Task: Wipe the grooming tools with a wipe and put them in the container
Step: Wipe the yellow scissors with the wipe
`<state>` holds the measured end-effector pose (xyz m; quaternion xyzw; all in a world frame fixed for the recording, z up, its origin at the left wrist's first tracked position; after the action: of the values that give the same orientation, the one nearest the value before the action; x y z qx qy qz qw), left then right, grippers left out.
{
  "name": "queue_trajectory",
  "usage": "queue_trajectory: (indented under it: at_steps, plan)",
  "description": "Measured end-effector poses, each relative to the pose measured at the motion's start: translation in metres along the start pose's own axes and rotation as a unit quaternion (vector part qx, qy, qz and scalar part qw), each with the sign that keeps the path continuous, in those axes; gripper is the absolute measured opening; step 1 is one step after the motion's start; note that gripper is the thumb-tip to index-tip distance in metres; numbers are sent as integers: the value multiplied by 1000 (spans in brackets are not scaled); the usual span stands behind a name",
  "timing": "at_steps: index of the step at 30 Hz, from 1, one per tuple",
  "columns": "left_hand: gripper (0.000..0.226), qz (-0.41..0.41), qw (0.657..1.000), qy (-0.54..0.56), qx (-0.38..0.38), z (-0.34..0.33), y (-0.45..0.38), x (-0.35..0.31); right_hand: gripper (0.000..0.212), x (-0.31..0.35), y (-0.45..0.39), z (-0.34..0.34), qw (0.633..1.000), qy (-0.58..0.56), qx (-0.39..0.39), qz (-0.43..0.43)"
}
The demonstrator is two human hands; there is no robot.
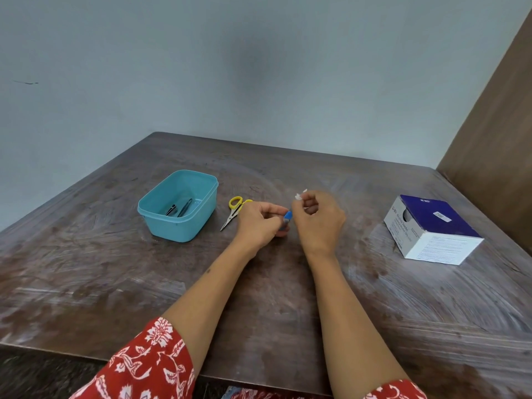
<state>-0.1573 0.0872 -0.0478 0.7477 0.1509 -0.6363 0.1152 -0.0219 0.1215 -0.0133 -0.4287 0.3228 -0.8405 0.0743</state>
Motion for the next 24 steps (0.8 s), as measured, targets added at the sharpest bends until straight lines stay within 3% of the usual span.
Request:
queue_trajectory:
  at_steps: [9,14,19,24]
  plan:
    - [17,12,1000,4,18,-3,1,1,8,-5,-3,6,999,-9,-33,-17]
    - [18,-1,1000,13,-6,1,0,-1,2,4,1,-2,1000,8,9,21]
    - [19,12,1000,13,9,-2,1,0,9,1,-1,4,1000,-12,-19,13]
    - [21,-9,1000,16,-6,1,0,-2,5,7,2,-4,999,-4,27,32]
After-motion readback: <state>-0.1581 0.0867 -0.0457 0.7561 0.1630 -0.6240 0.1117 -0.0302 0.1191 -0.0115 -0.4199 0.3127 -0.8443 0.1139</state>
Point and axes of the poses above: each hand's wrist, its own y-axis away from the middle knuckle, its own z-axis out of the back of the hand, x = y × z, the point moved 8 cm from there along -y, towards the middle knuckle, and after that the axes turned 12 degrees about y, right-handed, at the moved point
